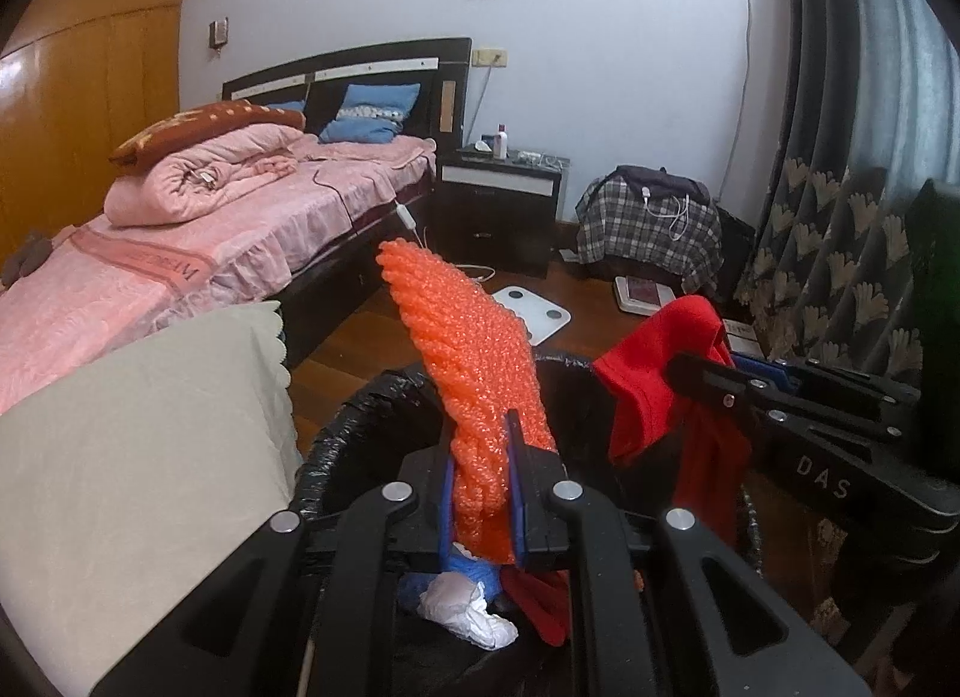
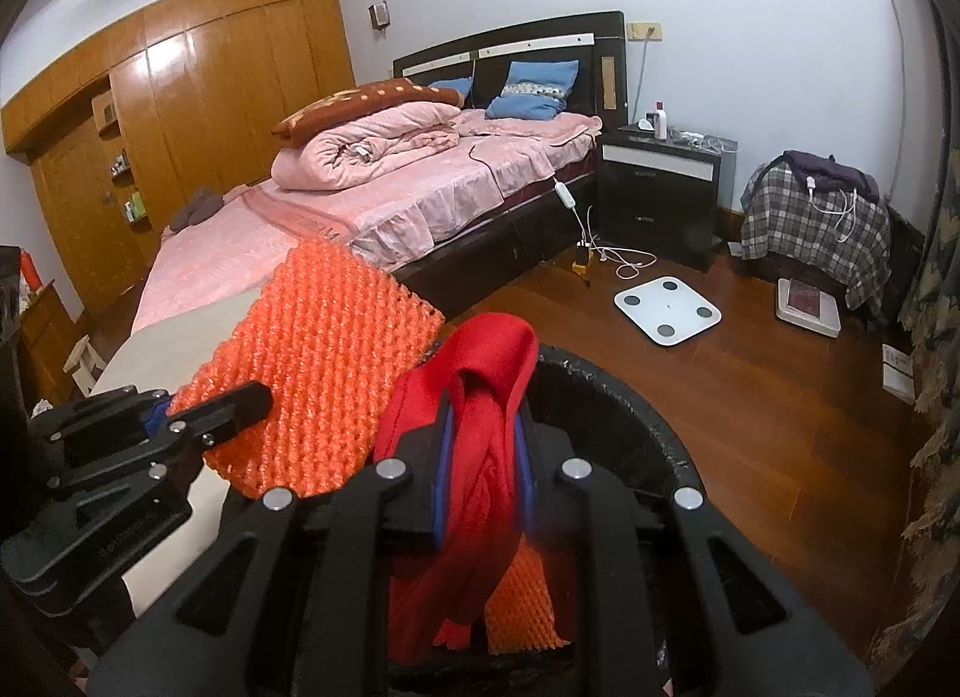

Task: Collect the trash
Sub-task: 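Open both tools over the bin to drop the foam net and glove, then raise both open tools away from the bin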

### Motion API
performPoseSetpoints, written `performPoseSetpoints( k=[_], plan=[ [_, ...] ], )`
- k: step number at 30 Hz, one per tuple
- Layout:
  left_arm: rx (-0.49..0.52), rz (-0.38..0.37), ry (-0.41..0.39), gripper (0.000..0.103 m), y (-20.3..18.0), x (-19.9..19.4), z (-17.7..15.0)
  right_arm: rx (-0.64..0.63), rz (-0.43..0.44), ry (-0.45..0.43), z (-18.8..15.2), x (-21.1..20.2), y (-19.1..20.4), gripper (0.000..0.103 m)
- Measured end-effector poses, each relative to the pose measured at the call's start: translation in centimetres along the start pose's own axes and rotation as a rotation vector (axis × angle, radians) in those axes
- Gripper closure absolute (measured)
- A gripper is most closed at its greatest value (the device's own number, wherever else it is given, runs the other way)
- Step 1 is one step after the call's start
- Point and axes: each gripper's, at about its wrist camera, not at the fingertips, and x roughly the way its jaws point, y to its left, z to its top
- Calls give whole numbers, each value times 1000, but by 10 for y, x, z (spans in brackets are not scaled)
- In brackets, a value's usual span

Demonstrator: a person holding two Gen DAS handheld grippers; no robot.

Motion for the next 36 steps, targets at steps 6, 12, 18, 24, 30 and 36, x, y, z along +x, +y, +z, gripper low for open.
performPoseSetpoints(
  k=[6, 12, 18, 24, 30, 36],
  plan=[
    [-4, -18, 15, 89, 5, 12, 0, -5, -6, 19, -1, 11, -4, 84],
    [-11, -22, 31, 87, 8, 21, -2, -1, -6, 36, -3, 19, -8, 82],
    [-27, -26, 42, 55, 16, 22, -4, -14, -29, 71, -11, 28, -7, 46],
    [-46, 28, 18, 34, 31, 9, -6, -11, -53, 56, -16, 19, -8, 11],
    [-67, 106, -4, 13, 50, -18, -7, -1, -27, 63, -15, 5, -3, 7],
    [-83, 162, -19, 6, 60, -52, -11, 1, 13, 60, -12, -15, 12, 6]
  ],
)
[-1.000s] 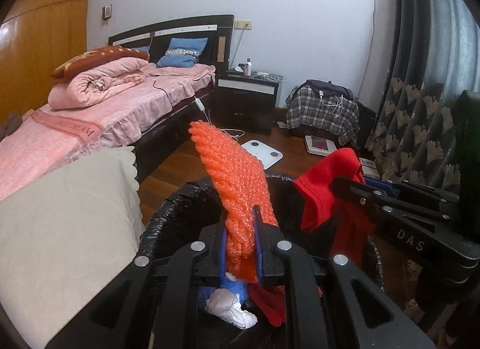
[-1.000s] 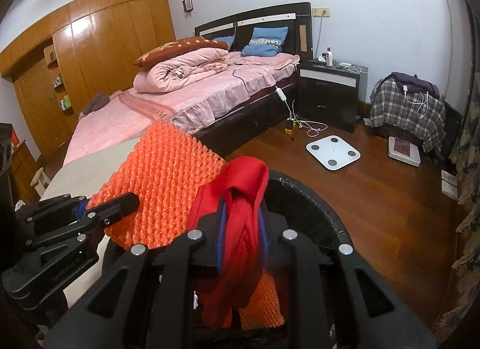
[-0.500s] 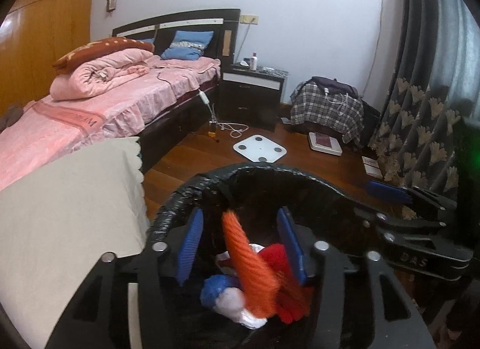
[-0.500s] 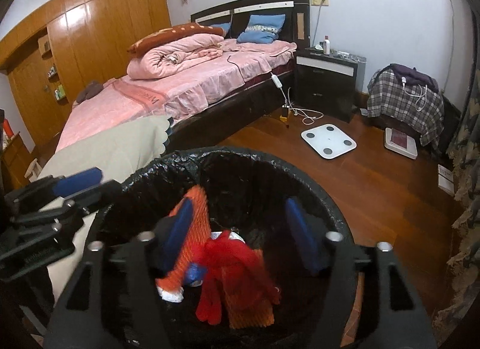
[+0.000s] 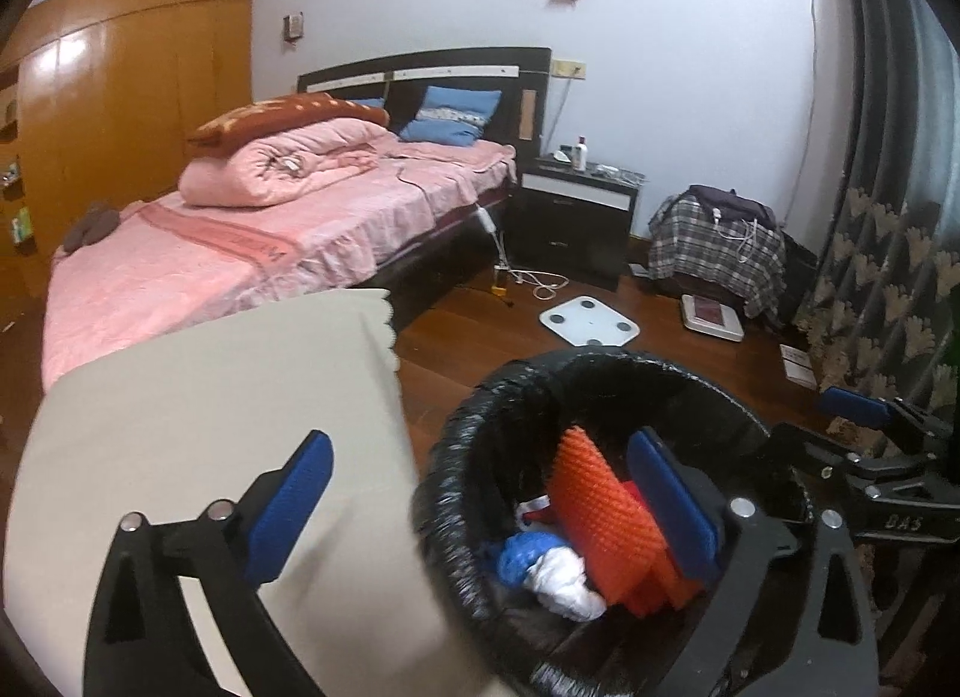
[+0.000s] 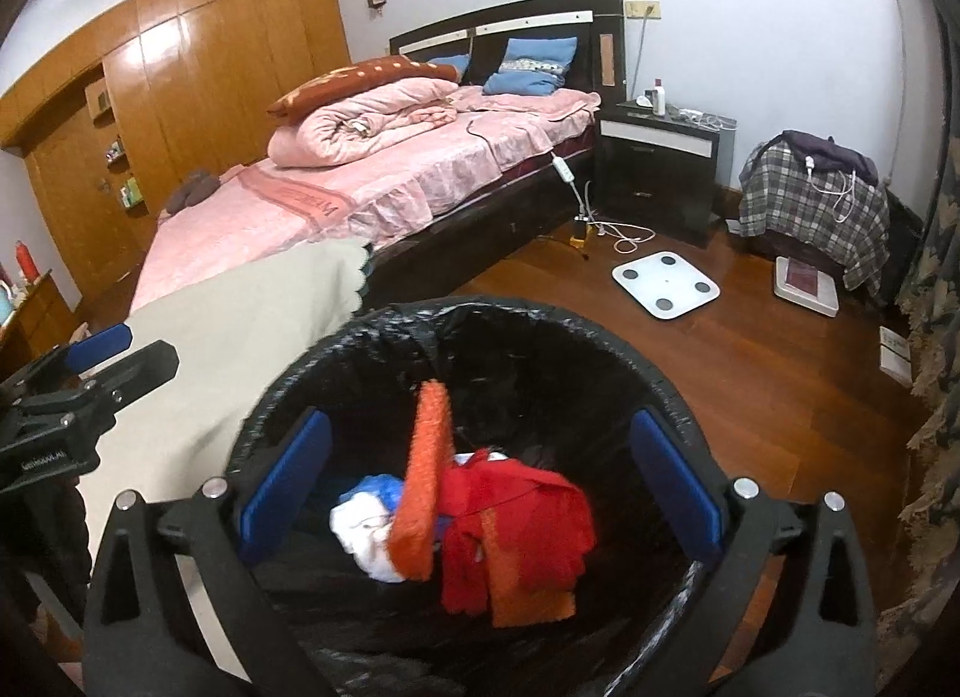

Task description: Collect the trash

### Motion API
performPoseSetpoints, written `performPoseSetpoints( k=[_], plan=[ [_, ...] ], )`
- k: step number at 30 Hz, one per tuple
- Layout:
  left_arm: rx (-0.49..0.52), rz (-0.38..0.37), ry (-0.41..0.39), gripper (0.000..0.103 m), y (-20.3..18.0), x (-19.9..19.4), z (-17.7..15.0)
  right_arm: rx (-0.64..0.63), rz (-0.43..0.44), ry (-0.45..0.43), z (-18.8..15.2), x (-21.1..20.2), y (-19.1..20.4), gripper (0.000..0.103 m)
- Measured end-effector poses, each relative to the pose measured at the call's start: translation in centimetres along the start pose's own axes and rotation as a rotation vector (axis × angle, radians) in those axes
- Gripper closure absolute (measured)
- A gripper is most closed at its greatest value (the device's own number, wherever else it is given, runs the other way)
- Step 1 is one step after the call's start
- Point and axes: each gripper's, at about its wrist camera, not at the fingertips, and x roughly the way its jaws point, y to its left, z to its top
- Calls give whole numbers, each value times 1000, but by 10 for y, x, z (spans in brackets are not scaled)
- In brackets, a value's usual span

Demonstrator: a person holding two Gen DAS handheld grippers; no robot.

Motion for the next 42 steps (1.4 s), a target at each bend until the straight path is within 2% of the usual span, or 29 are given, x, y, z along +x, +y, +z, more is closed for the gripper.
performPoseSetpoints(
  k=[7, 22, 42],
  plan=[
    [-13, 55, -11, 6, 9, -36, -4, -30, 23, -21, 4, -29, 22, 6],
    [-44, 94, -111, 6, 12, -109, -5, -93, 55, -79, 15, -84, 63, 6],
    [-57, 103, -200, 6, 14, -157, -7, -127, 93, -129, 20, -118, 94, 6]
  ],
)
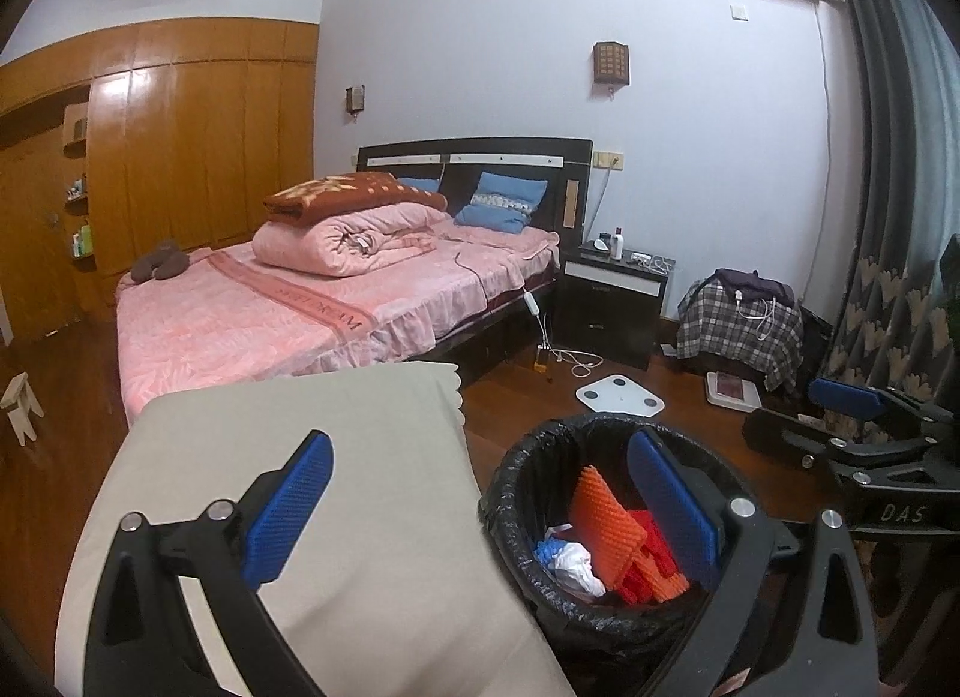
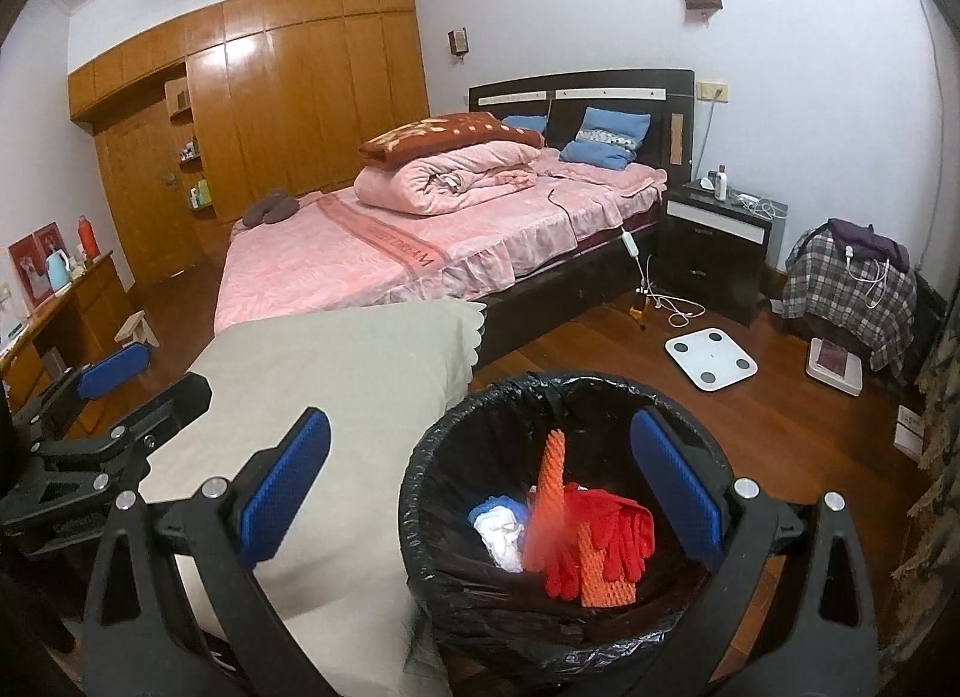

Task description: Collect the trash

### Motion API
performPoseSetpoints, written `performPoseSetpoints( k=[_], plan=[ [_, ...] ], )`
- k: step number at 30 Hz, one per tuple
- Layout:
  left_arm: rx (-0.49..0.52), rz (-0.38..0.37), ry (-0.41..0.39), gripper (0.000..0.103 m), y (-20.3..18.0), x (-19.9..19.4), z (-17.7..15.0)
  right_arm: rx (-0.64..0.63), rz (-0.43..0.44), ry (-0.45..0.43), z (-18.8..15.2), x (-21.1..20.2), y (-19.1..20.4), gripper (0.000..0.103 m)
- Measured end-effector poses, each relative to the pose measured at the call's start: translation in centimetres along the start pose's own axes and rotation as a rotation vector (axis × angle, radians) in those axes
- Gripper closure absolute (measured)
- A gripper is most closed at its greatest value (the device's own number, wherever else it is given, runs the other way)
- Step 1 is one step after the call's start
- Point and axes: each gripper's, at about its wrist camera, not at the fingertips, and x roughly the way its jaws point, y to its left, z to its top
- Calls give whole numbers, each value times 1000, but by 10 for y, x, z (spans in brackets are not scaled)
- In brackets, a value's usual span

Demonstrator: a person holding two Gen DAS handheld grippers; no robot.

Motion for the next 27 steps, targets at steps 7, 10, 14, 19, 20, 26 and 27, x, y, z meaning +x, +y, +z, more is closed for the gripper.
performPoseSetpoints(
  k=[7, 10, 14, 19, 20, 26, 27],
  plan=[
    [-2, 6, -7, 6, 1, -5, 0, -1, 2, 0, 0, -1, 3, 6],
    [-4, 7, -10, 6, 2, -6, 1, -2, 1, 0, 0, -1, 3, 6],
    [-3, 8, -11, 6, 2, -7, 1, -1, 0, 0, 0, -2, 3, 6],
    [-3, 8, -12, 6, 1, -8, 2, -2, 1, 1, 0, -1, 3, 6],
    [-2, 8, -11, 6, 1, -8, 2, -1, 1, 1, 0, -1, 3, 6],
    [-1, 10, -11, 6, 0, -8, 3, -2, 1, 1, 1, -2, 3, 6],
    [-1, 9, -10, 6, 0, -8, 3, -1, 1, 1, 0, -1, 3, 6]
  ],
)
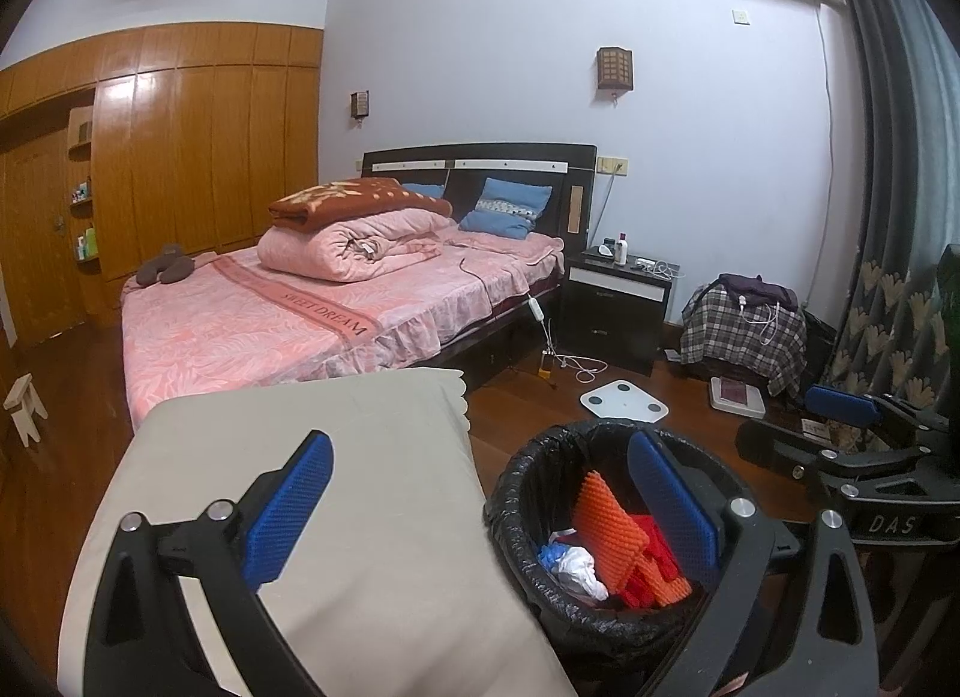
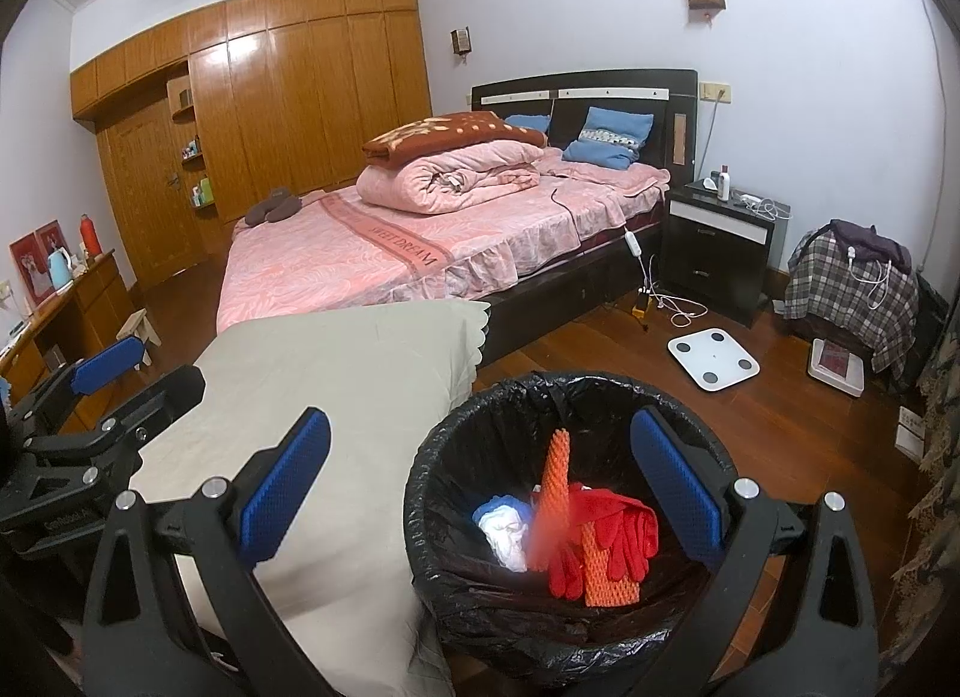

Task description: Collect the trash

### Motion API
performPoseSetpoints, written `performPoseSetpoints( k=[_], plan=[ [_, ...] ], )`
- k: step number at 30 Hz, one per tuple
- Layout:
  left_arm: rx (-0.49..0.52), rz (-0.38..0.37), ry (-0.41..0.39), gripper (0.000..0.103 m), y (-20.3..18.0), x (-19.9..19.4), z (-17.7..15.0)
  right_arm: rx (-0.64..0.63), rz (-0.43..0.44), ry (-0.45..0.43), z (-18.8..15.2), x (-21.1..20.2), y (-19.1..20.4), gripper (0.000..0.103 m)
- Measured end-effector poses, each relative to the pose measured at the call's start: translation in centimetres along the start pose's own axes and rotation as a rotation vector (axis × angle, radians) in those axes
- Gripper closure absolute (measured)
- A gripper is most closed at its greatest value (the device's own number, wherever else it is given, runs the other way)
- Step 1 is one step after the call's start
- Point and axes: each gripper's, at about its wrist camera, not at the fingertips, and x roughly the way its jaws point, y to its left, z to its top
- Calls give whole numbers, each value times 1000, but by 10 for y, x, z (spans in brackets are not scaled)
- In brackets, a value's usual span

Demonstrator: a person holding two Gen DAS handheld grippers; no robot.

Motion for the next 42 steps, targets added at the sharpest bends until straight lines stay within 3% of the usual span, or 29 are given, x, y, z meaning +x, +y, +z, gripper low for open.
performPoseSetpoints(
  k=[42],
  plan=[
    [3, 4, 1, 6, 2, 0, 2, 2, 0, 5, -2, -1, 4, 6]
  ],
)
